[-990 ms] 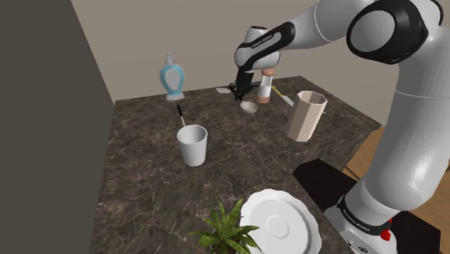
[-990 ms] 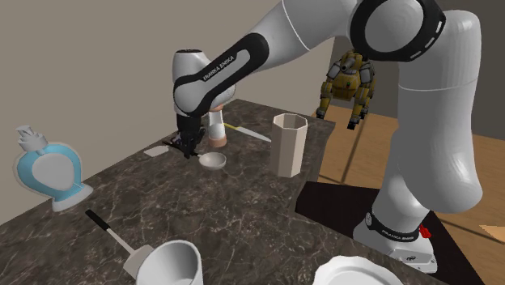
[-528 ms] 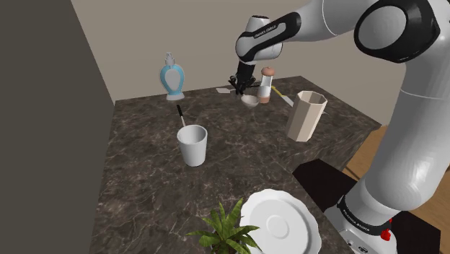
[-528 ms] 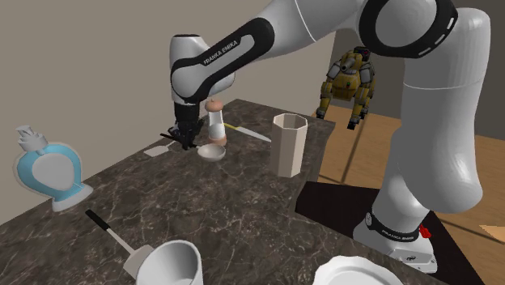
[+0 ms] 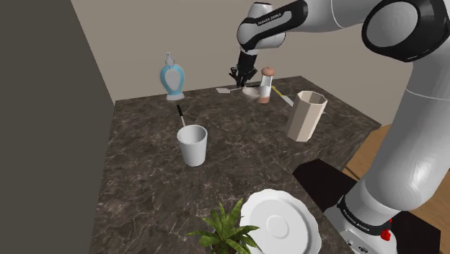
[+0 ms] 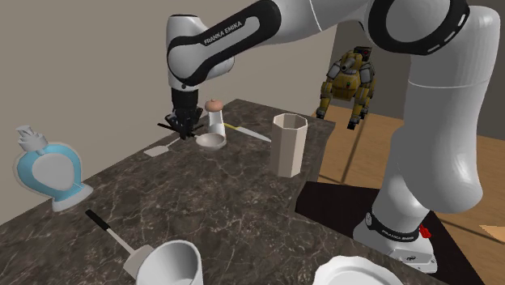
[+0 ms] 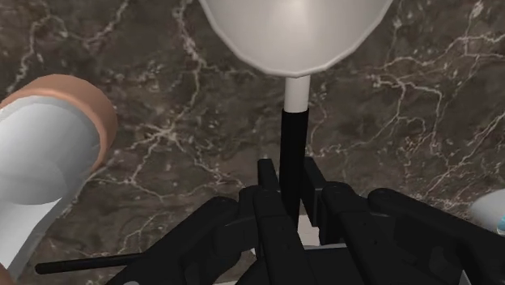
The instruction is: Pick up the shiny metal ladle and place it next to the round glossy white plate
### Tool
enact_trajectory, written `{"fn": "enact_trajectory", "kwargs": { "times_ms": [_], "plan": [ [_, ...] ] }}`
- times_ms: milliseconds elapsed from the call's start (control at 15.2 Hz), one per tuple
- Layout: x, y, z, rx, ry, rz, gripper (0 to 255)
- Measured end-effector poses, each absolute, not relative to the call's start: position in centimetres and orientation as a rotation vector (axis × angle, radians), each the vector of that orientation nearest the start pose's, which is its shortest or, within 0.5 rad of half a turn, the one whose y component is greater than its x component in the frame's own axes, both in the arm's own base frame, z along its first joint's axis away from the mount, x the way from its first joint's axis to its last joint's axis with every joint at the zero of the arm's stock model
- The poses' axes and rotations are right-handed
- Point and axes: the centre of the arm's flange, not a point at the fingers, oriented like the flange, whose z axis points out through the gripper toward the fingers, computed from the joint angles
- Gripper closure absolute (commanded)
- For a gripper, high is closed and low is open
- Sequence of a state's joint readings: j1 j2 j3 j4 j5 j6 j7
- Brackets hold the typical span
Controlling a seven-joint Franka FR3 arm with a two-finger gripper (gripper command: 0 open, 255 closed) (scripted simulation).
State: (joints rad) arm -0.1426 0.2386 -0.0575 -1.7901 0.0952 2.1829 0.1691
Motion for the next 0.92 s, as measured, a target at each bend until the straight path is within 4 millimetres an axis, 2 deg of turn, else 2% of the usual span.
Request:
{"fn": "enact_trajectory", "kwargs": {
  "times_ms": [132,264,924],
  "plan": [
    [62.4,-11.6,43.9,-3.000,0.633,-0.240,255],
    [61.3,-10.0,44.4,-3.000,0.632,-0.239,255],
    [53.7,0.9,44.1,-3.000,0.630,-0.238,255]
  ]
}}
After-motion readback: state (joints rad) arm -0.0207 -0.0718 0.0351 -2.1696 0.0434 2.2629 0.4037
